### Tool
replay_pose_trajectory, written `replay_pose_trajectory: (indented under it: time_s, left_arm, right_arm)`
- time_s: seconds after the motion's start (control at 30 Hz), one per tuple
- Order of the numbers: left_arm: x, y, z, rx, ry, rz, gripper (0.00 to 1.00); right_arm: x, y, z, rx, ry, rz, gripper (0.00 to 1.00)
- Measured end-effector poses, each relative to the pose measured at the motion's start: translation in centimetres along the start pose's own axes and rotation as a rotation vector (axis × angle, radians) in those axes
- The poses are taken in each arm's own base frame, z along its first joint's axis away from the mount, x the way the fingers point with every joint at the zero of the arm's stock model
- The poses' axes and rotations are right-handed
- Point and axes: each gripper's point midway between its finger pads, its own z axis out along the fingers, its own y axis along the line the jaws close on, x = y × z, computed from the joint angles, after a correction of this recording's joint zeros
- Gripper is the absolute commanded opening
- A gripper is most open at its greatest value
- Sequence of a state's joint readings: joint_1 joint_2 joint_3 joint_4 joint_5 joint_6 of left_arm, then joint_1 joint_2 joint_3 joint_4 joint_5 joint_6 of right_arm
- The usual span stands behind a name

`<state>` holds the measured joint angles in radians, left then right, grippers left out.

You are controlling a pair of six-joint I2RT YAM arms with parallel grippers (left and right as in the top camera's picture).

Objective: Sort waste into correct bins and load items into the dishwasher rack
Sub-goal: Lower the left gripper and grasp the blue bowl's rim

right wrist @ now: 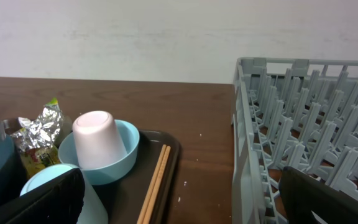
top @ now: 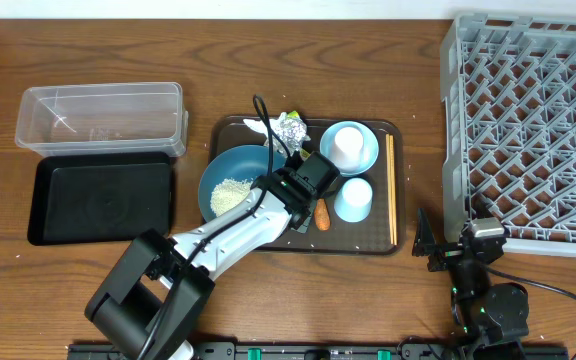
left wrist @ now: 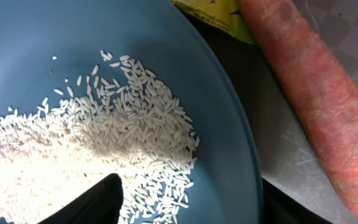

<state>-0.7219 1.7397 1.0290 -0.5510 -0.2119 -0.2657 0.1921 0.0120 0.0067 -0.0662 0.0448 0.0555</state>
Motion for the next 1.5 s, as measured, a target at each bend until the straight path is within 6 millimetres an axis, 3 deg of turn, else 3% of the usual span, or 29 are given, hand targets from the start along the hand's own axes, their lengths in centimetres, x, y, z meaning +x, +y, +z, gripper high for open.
replay_pose_trajectory:
  time_s: [0.57,0.8,1.17,1.5]
  left_arm:
    - [0.0,-0.6,0.1,0.033,0.005,-0.001,0.52]
    - [0.5,-0.8,0.8,0.032,0.029,0.005,0.38]
    - [0.5,-1.1,0.7,0.046,0.03,0.007,0.25]
    - [-0.1,-1.1,-0.7,0.064,-0.007,0.0,0.07]
  right_arm:
    - [0.0,0.0,0.0,0.0,0.0,0.0,0.99]
    - [0.0,0.0,0.0,0.0,0.0,0.0,0.99]
    - [0.0,0.0,0.0,0.0,0.0,0.0,0.99]
    - [0.0,0.0,0.0,0.0,0.0,0.0,0.99]
